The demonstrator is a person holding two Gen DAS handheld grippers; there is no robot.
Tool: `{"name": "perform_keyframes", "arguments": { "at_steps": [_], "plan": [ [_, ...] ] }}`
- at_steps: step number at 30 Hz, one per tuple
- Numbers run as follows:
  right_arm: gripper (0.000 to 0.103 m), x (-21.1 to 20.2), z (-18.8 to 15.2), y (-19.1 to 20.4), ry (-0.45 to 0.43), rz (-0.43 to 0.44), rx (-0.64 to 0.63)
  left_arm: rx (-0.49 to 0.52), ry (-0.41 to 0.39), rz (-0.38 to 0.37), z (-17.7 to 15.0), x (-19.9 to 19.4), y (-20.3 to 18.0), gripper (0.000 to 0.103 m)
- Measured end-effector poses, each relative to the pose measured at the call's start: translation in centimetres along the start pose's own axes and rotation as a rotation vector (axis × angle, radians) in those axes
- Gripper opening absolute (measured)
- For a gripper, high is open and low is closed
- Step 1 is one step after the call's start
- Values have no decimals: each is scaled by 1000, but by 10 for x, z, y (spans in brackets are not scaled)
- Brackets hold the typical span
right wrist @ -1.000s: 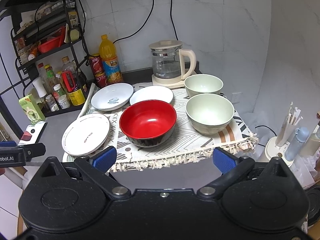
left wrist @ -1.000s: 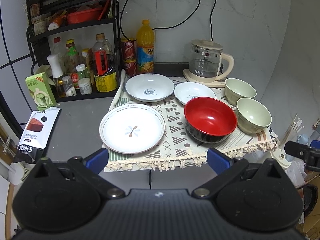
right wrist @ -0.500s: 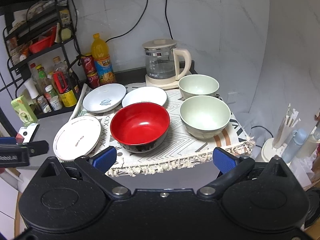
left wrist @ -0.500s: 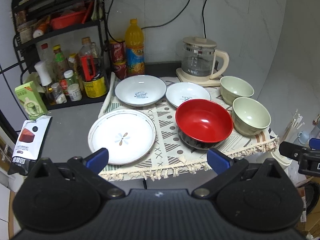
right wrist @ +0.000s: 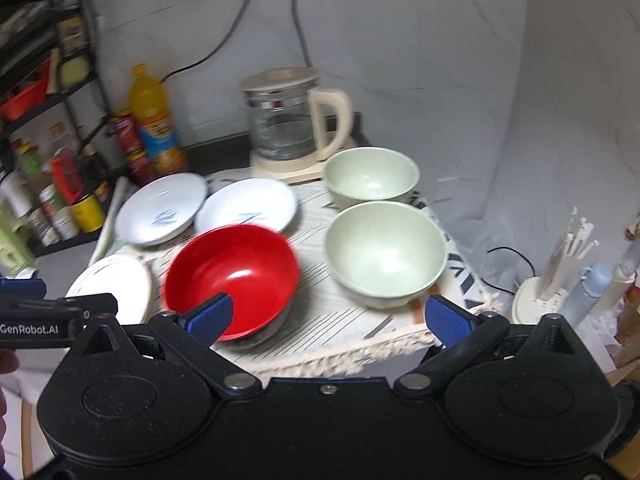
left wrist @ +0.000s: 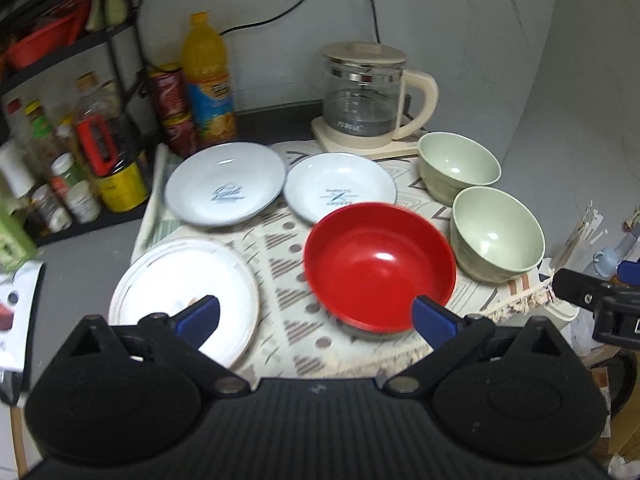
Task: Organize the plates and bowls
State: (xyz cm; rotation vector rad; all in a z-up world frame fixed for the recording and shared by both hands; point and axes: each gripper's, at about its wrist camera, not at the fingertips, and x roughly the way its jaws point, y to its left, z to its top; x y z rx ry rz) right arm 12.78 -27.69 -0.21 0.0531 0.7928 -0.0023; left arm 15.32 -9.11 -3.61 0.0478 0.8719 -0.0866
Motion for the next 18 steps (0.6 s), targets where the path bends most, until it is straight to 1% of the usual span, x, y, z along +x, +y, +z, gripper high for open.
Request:
{"name": "perform_keyframes", "arguments": {
  "at_steps": [5,10,18],
  "plan": [
    [103,20,13,-14,13,-19,31,9,12,-31,23,26,-10,102],
    [103,36,22,-26,35,-38,66,48,25,-77,45,49,-29,102],
    [102,66,32,-50,86,-67,160,147,51,-151,76,90,-62,100]
  ]
}}
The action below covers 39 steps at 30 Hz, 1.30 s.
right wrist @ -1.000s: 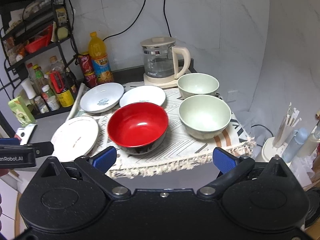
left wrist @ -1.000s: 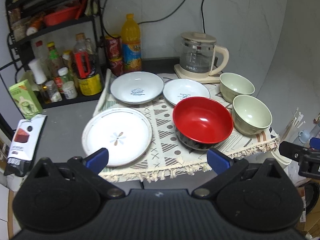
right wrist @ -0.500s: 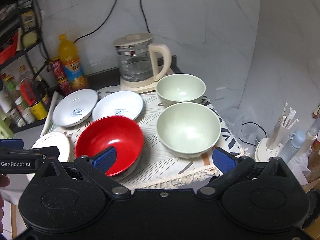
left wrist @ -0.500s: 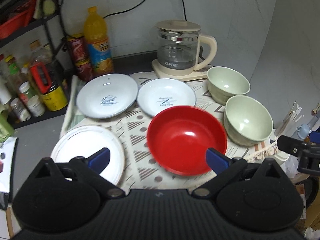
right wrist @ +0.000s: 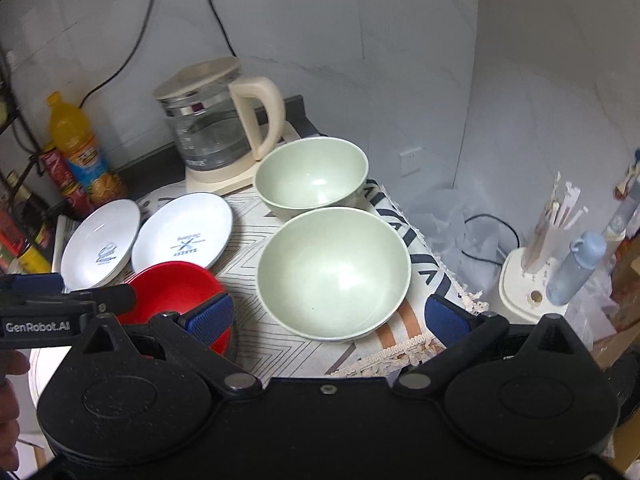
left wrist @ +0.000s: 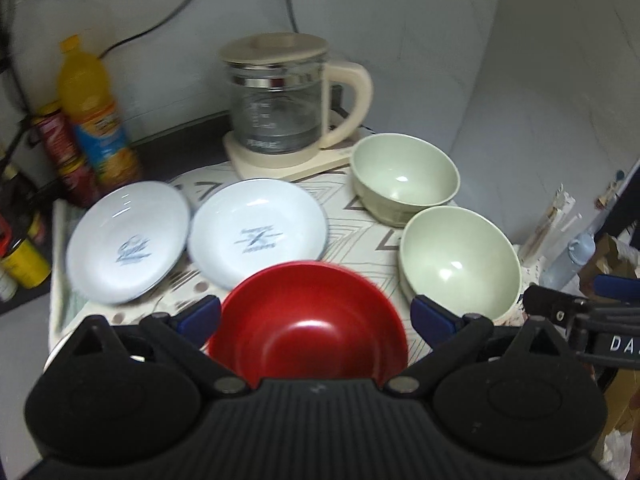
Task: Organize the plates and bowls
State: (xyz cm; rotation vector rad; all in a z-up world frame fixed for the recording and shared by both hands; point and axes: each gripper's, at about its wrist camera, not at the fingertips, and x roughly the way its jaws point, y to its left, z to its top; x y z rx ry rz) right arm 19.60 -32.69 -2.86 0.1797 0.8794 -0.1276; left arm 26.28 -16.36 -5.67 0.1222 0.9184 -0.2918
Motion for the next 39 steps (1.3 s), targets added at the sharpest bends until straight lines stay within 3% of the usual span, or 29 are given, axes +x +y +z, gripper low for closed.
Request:
{"name": "perform_keyframes", "arguments": {
  "at_steps": [7,13,14,20,22,27,31,39],
  "plan": [
    [87,30,6,-12,80,-24,91,71,62,-89,25,47,-18,91],
    [69,53,4,-22,134,-59,162,143,113,-162,39,89,-35,71],
    [67,57,4,-25,142,-58,178,151,126,-170,40,97,-37,64],
    [58,79,2,-37,174,-82,268,201,194,-230,47,137,-46,50],
    [54,85,-1,-41,184,-83,296,208,217,-252,49,150,-49,47],
    [34,108,-8,-49,234,-86,342,161,303,-280,52,190,-49,26],
    [29,121,-10,-50,250,-88,366,165,326,-282,54,204,-52,24],
    [20,138,-15,-50,267,-115,408,138,383,-332,50,220,-53,7]
  ]
}}
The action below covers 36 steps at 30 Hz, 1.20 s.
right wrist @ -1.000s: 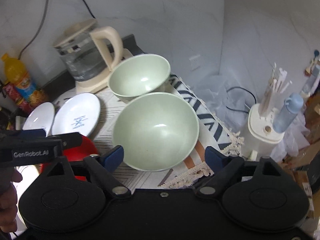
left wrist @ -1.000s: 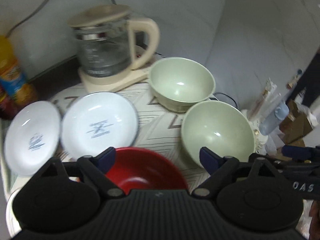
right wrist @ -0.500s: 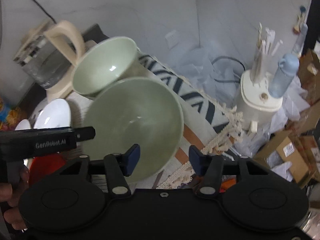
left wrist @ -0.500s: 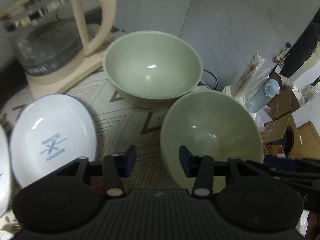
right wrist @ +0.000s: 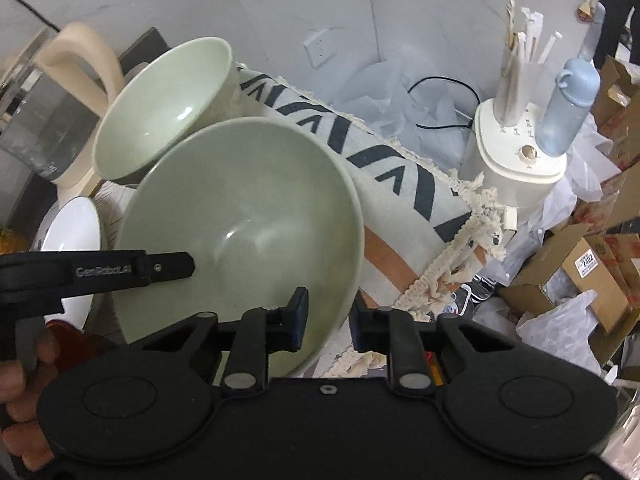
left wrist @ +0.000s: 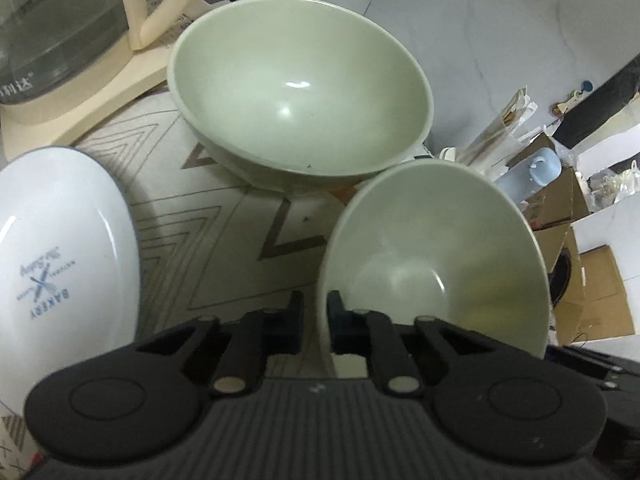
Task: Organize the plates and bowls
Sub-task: 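Lift the large green bowl and lower it into the red bowl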
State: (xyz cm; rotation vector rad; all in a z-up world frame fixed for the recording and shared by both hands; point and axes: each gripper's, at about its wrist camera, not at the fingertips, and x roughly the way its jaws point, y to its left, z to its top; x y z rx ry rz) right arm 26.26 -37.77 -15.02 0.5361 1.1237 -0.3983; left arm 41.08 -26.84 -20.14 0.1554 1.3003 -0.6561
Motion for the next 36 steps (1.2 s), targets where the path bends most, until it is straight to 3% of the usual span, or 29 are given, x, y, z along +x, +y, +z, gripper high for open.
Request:
{"name": "perform_keyframes", "arguments": {
  "at_steps": [2,14,26,36],
  "plan": [
    [14,1,0,-2,-10,-1,6,-13,0,-3,0,0,1,5],
    [14,-23,-3,-8,-78,68,11,-62,-66,-6,-11,-36,-5,5],
    [15,-72,5,11,-196,161,-127,-164,-182,42,-30,-98,-5,6],
    [16,-95,0,37,-231,230,-255,-261,-254,69,-51,-139,14,6]
  ]
}}
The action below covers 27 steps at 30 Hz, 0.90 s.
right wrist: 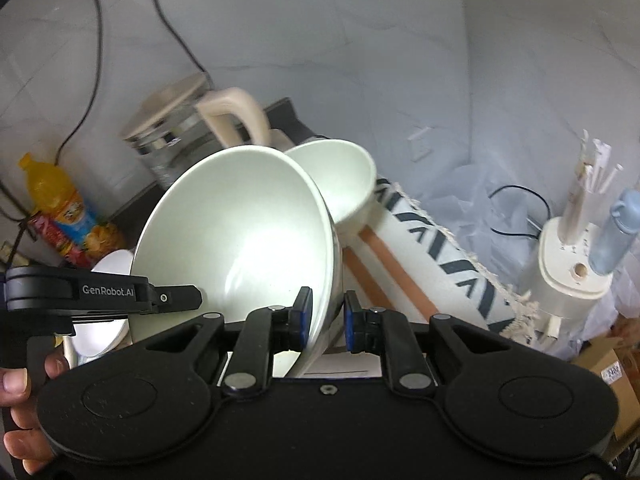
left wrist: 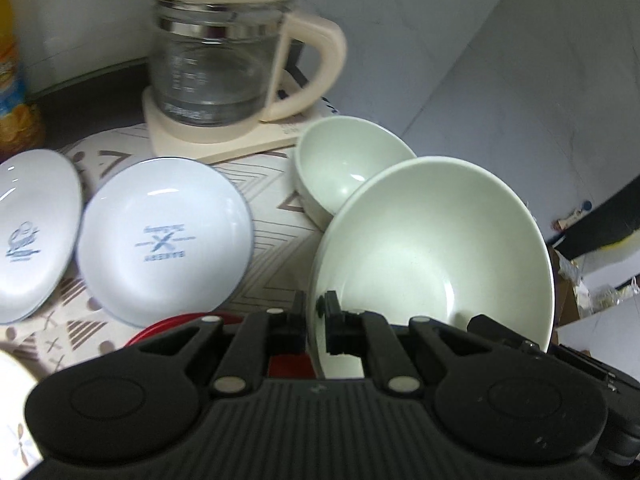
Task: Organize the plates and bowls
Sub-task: 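Lift the large green bowl and lower it into the red bowl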
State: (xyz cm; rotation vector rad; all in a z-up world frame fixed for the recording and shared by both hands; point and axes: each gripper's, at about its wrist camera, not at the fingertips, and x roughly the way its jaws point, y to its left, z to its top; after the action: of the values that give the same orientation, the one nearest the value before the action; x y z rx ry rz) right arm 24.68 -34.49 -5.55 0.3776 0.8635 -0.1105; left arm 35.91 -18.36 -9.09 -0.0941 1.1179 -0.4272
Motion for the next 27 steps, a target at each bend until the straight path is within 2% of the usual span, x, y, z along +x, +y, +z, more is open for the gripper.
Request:
{"name": "perform_keyframes", "arguments": {
  "at_steps": [17,27],
  "plan": [
    [17,2,-13,49,50,145,-129,-151,-50,85,-23,-50,52,8],
    [17,9,-26,70,105,180,-186,-231,-19,116,-47,-56,78,9]
  ]
}}
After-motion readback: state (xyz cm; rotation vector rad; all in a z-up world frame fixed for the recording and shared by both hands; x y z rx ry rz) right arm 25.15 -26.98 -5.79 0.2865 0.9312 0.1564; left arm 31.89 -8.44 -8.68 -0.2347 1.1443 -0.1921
